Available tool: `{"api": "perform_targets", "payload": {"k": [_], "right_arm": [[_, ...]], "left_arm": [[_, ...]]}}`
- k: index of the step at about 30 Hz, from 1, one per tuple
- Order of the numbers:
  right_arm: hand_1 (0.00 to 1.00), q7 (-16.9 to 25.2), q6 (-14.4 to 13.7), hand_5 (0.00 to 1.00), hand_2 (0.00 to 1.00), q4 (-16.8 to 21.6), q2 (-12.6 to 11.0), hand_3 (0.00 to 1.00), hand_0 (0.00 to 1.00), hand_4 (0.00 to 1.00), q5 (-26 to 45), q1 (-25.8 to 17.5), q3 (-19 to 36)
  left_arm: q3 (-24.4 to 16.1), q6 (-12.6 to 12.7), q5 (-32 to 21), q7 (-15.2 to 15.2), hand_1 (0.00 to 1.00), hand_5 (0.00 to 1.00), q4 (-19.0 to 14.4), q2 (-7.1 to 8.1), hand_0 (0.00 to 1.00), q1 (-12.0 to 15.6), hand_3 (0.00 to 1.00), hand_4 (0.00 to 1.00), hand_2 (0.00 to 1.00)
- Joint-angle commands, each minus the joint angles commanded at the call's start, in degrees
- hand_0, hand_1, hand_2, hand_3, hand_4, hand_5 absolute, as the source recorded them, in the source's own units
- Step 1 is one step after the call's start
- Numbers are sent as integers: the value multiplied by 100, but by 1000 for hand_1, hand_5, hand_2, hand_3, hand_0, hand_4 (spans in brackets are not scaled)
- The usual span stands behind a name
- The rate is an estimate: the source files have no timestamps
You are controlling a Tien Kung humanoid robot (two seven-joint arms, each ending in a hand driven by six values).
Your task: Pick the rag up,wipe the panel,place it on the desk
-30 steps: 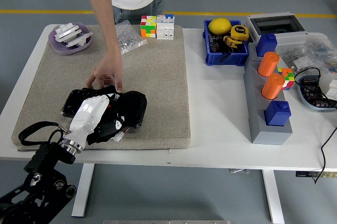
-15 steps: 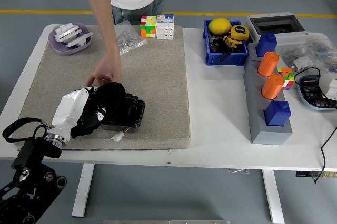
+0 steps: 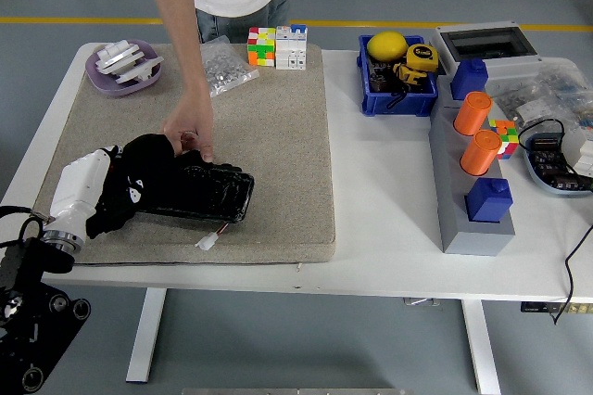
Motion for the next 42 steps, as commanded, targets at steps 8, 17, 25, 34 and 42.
{"api": "perform_targets", "payload": {"k": [8, 17, 25, 34, 42], "right_arm": [[571, 3, 7, 413, 658, 0, 13, 562, 529, 961, 34, -4, -19], [571, 19, 24, 414, 658, 0, 19, 563, 528, 963, -27, 5, 32], [571, 29, 29, 415, 658, 0, 25, 563, 530, 963, -16, 6, 35], [571, 34, 33, 418, 658, 0, 22, 564, 529, 967, -61, 7, 92], [571, 44, 40, 422, 658, 0, 15, 565, 531, 972, -88, 20, 129]], "left_arm": [[-306, 32, 56, -4, 259, 2, 135, -13, 259, 15, 469, 160, 504], [-460, 37, 120, 17, 259, 2, 264, 1, 259, -41, 466, 161, 502], [-284, -18, 244, 119, 258, 2, 137, 64, 261, -129, 465, 160, 501], [243, -59, 224, 195, 259, 2, 0, 33, 260, -171, 465, 163, 501], [869, -87, 235, 291, 256, 2, -335, 41, 260, -233, 461, 152, 498]]}}
